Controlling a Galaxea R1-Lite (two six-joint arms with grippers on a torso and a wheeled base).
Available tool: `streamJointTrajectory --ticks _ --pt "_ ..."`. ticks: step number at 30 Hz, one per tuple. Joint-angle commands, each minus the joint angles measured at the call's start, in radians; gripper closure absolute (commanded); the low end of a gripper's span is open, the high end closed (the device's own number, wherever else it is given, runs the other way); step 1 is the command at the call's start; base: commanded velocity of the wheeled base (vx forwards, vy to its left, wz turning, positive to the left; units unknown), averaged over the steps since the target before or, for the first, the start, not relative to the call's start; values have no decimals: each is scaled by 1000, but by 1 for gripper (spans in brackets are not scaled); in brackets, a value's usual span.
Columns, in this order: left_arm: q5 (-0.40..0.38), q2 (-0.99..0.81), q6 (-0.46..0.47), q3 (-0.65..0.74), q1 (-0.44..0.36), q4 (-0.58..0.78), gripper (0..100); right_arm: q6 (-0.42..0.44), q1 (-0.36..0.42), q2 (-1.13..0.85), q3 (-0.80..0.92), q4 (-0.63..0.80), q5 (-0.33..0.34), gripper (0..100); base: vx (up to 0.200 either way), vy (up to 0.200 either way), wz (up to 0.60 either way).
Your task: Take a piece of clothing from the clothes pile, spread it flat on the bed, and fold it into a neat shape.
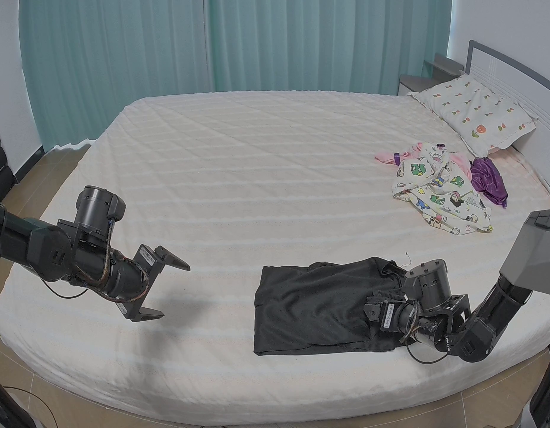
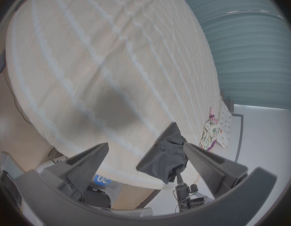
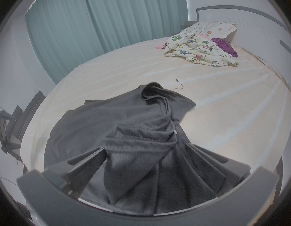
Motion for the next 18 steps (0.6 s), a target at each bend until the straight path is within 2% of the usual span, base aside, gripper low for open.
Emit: streamJointTrajectory --ticks 1,8,18 --pt "1 3 0 0 0 0 0 2 -14 -39 53 -1 1 0 0 0 0" --pt "1 3 0 0 -3 1 0 5 -82 -119 156 1 26 0 0 0 0" --pt "2 1 0 2 -5 3 0 -8 -192 -193 285 1 139 0 0 0 0"
